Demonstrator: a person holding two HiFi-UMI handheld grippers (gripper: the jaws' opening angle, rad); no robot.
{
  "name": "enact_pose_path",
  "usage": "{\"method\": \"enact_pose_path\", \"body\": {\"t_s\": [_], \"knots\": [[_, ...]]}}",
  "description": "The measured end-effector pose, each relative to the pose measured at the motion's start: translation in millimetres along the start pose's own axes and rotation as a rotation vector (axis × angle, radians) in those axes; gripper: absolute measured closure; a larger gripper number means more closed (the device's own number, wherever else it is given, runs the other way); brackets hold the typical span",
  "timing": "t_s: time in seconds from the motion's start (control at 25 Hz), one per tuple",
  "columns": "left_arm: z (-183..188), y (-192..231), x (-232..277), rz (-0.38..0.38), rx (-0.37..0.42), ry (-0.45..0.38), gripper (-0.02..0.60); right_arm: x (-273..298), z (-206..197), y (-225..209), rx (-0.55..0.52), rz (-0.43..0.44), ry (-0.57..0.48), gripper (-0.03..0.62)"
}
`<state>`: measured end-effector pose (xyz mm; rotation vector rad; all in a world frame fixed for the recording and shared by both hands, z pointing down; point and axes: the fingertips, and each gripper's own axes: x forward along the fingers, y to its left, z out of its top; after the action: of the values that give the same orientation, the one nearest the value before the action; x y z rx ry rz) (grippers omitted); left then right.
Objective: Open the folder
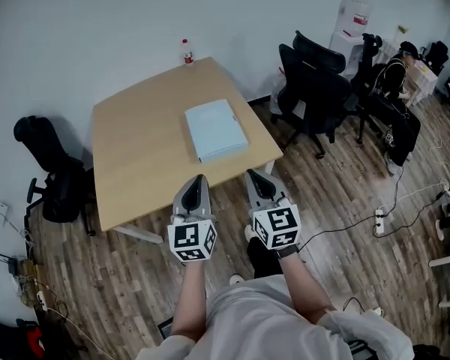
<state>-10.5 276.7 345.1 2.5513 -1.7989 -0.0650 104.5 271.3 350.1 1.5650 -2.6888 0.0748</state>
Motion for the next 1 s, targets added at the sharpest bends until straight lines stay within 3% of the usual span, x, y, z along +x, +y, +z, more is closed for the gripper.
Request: {"method": "enact_pose_path", "body": {"t_s": [0.6, 1.0], "knots": [[-3.0, 51.8, 169.3, 0.093, 0.032, 0.002, 0.572, 182.3, 9.6, -97.2, 0.025, 0.151, -0.022, 0.580], [-18.6, 50.2, 264.3, 0.104, 0.038, 0.037, 0.572, 243.8, -4.6, -157.8, 0.053, 0.213, 0.032, 0.580]]}}
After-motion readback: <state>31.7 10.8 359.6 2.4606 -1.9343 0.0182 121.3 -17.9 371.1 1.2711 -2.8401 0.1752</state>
